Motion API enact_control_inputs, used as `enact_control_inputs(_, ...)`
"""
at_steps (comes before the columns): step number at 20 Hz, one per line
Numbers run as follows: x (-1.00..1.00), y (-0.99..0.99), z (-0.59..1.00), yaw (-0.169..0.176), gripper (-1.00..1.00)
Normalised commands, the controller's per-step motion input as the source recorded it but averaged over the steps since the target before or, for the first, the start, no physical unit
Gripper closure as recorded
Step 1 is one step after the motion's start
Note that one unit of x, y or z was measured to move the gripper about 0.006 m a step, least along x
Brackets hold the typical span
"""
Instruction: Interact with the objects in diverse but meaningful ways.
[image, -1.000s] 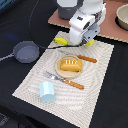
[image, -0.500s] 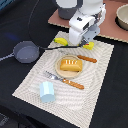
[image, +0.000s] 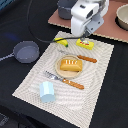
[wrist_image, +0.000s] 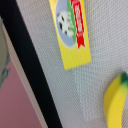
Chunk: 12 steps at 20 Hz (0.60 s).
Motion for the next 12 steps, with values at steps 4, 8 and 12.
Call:
enact_control_inputs(4, -0.87, -0.17, -0.03, 0.000, -1.00)
enact_control_inputs(8, -0.88, -0.22, -0.21, 0.000, -1.00)
enact_control_inputs(12, -0.78, -0.28, -0.30, 0.000, -1.00)
